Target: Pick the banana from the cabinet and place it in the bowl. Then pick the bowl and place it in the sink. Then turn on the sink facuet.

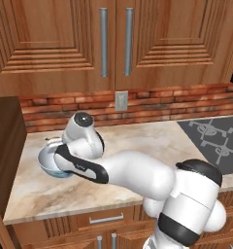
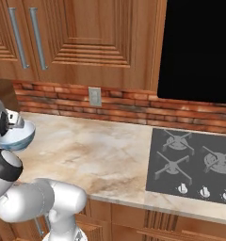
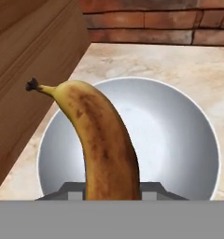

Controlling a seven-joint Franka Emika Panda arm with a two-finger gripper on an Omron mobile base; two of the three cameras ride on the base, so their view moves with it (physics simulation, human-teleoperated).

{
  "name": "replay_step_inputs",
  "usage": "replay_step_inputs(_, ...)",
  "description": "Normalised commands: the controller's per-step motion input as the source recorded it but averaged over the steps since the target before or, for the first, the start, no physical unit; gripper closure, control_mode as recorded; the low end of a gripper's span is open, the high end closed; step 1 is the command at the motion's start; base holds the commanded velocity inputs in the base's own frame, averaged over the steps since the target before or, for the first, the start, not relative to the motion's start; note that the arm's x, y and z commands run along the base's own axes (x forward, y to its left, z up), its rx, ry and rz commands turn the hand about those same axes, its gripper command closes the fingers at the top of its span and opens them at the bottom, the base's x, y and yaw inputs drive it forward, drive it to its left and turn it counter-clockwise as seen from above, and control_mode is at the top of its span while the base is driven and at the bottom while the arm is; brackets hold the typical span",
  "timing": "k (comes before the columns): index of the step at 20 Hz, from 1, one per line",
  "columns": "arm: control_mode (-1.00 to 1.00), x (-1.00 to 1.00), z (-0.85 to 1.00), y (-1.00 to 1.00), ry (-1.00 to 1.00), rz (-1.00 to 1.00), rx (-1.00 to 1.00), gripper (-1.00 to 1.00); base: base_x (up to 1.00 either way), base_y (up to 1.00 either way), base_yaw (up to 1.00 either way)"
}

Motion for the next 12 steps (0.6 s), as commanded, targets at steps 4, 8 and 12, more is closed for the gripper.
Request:
replay_step_inputs(4, -1.00, 0.30, -0.33, 0.03, 0.00, -0.01, 0.00, 1.00, 0.00, 0.00, 0.00)
replay_step_inputs(8, -1.00, 0.26, -0.28, 0.05, 0.00, -0.02, 0.00, 1.00, 0.00, 0.00, 0.00)
replay_step_inputs(12, -1.00, 0.11, -0.31, 0.05, 0.00, 0.00, 0.00, 1.00, 0.00, 0.00, 0.00)
